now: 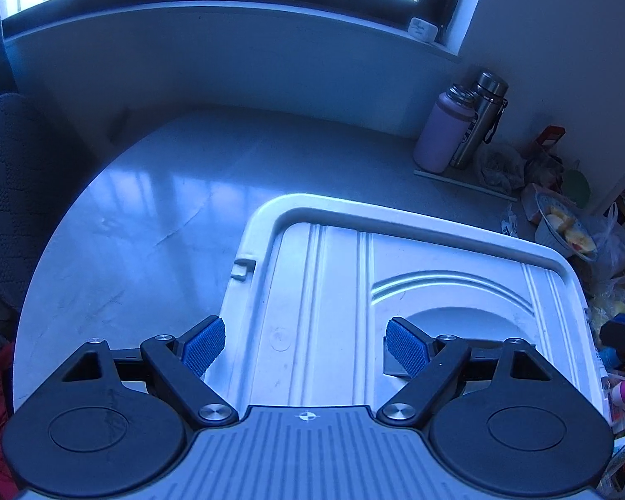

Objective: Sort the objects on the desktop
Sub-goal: 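Lower the lid onto the teal bin and open both grippers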

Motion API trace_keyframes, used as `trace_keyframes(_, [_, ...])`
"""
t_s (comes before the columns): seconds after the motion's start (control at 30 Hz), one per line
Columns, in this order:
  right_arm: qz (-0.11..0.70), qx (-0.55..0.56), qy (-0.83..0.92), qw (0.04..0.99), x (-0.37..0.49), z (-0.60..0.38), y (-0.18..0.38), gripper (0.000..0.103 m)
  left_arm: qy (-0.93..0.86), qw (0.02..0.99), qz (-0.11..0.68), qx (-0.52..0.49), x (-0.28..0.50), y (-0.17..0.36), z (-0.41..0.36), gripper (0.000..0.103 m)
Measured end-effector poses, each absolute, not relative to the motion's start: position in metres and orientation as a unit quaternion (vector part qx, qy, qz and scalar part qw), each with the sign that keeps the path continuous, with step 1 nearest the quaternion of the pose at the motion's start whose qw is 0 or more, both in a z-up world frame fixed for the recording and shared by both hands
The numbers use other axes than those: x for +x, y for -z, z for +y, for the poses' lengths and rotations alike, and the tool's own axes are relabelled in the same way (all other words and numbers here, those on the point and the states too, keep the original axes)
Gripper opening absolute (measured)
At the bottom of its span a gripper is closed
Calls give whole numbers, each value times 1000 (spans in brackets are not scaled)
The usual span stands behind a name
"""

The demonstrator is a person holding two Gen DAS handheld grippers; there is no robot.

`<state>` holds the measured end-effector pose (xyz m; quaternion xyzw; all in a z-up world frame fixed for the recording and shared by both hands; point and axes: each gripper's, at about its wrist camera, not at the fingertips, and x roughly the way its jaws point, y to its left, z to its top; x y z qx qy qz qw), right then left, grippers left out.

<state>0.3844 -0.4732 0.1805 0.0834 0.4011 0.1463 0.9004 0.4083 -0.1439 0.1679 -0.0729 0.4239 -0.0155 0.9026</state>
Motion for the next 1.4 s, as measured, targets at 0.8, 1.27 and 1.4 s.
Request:
trace_keyframes(0.8, [533,59,-75,841,408,-452,-168,51,-44,847,529,-37,429,-174,-115,93])
trace_keyframes(1.27, [536,54,-65,840,402,-451,-166,44,-26,850,525,-33,427,-167,-125,93])
trace_keyframes(1.4, [538,48,-68,839,404,-450,-164,44,-23,852,522,-38,426,-166,-124,94])
